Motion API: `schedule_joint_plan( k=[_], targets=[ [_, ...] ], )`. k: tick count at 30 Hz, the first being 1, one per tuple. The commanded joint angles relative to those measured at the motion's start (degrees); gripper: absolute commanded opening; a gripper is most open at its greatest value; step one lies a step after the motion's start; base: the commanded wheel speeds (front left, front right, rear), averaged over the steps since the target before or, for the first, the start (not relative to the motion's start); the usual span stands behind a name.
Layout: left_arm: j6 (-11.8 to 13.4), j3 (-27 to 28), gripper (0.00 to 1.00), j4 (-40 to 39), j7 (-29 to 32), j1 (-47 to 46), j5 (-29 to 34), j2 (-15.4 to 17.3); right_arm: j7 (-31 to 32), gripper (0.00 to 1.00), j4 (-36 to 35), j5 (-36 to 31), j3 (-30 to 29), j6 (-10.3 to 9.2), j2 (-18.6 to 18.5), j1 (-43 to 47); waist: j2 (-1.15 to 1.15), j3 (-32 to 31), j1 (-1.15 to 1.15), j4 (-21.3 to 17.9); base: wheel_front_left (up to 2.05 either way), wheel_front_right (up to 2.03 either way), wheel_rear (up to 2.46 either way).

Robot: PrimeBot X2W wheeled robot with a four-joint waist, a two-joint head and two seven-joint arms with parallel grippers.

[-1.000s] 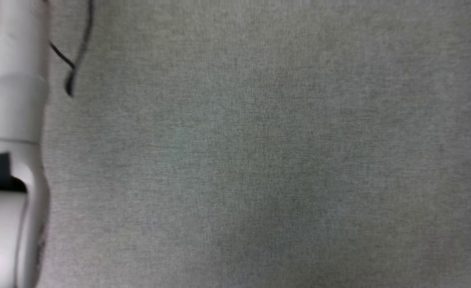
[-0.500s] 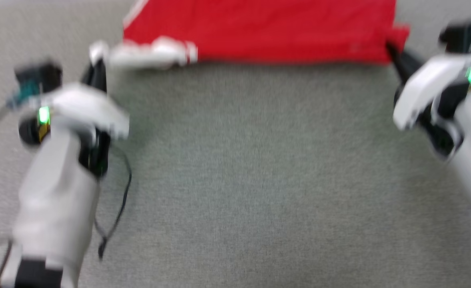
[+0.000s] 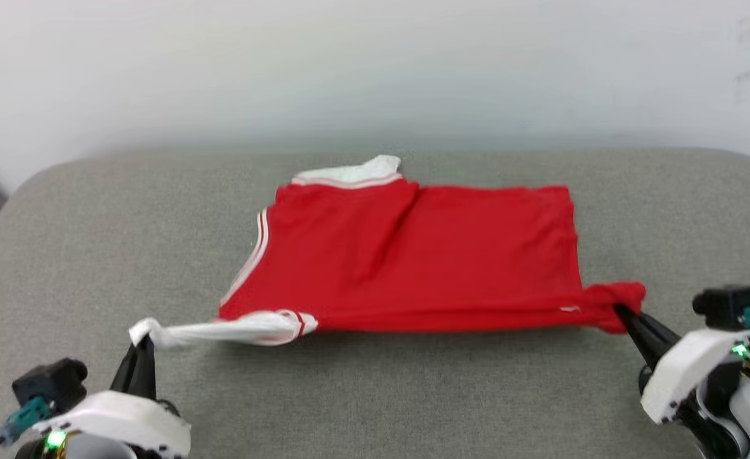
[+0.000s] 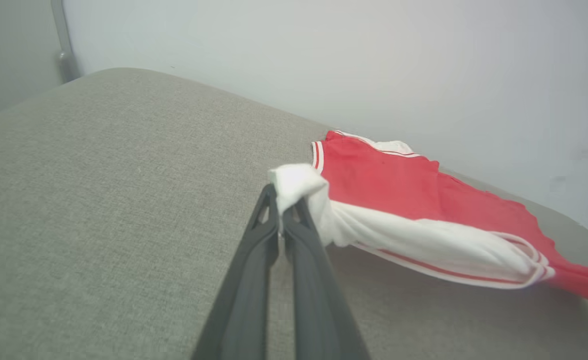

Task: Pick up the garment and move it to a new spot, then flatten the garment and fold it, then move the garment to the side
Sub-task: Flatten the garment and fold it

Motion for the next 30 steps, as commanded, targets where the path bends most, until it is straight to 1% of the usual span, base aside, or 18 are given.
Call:
schedule_joint_plan(
  k=[1, 4, 7, 9, 11, 13, 16, 18, 20, 21, 25, 30],
  targets=[
    [1.7, 0.8, 0.0, -2.4, 0.9, 2.1, -0.1, 1.1, 0.4, 0.0, -0.7, -0.1, -1.5, -0.15, -1.2, 1.9, 0.0, -0.8, 0.02, -0.1, 0.0, 0.0, 0.0],
    [5.7, 0.9, 0.0, -12.6, 4.6, 7.5, 0.4, 1.9, 2.3, 0.0, -4.7, -2.5, -6.5, -0.15, -1.6, 7.0, 0.0, -1.6, 0.02, -0.2, 0.0, 0.0, 0.0],
    [8.7, 1.2, 0.0, -19.6, 7.4, 11.2, 0.7, 2.7, 5.5, 0.0, -9.5, -5.5, -11.9, -0.15, -1.0, 11.6, 0.0, -1.8, 0.02, -0.2, 0.0, 0.0, 0.0],
    [9.9, 1.2, 0.0, -22.5, 8.6, 12.6, 0.8, 2.9, 8.3, 0.0, -13.2, -8.0, -15.7, -0.15, 0.2, 14.4, 0.0, -1.8, 0.02, -0.4, 0.0, 0.0, 0.0],
    [10.2, 0.9, 0.0, -23.8, 9.3, 12.9, 0.6, 3.0, 11.8, 0.0, -16.6, -10.5, -19.2, -0.14, 1.8, 16.7, 0.0, -1.6, 0.02, -0.5, 0.0, 0.0, 0.0],
    [9.7, 0.4, 0.0, -24.1, 10.0, 11.7, 0.5, 3.2, 15.6, 0.0, -19.8, -13.1, -21.8, -0.13, 3.5, 18.1, 0.0, -1.2, 0.02, -0.5, 0.0, 0.0, 0.0],
    [8.4, -0.6, 0.0, -22.2, 10.8, 8.8, 0.1, 3.4, 21.2, 0.0, -23.5, -17.0, -24.7, -0.12, 6.0, 19.0, 0.0, -0.4, 0.02, -0.5, 0.0, 0.0, 0.0],
    [7.2, -1.6, 0.0, -19.9, 11.4, 6.2, 0.2, 3.5, 24.2, 0.0, -24.9, -18.7, -25.9, -0.12, 7.7, 18.3, 0.0, 0.6, 0.02, -0.6, 0.0, 0.0, 0.0],
    [5.8, -2.6, 0.0, -17.0, 11.8, 3.0, -0.2, 3.1, 26.8, 0.0, -25.4, -20.8, -26.5, -0.11, 8.5, 16.6, 0.0, 1.8, 0.02, -0.6, 0.0, 0.0, 0.0],
    [5.1, -3.0, 0.0, -15.3, 12.0, 1.3, -0.3, 2.9, 27.7, 0.0, -25.3, -20.9, -26.6, -0.11, 9.3, 15.6, 0.0, 2.5, 0.02, -0.6, 0.0, 0.0, 0.0],
    [2.4, -4.6, 0.0, -8.5, 11.7, -5.4, -0.7, 1.5, 29.8, 0.0, -23.0, -22.1, -25.8, -0.11, 10.2, 12.1, 0.0, 5.5, 0.02, -0.7, 0.0, 0.0, 0.0],
    [-0.4, -5.7, 0.0, -0.3, 10.4, -12.4, -0.7, 0.0, 29.0, 0.0, -18.5, -21.6, -23.7, -0.11, 9.5, 6.7, 0.0, 9.2, 0.02, -0.7, 0.0, 0.0, 0.0]
  ],
)
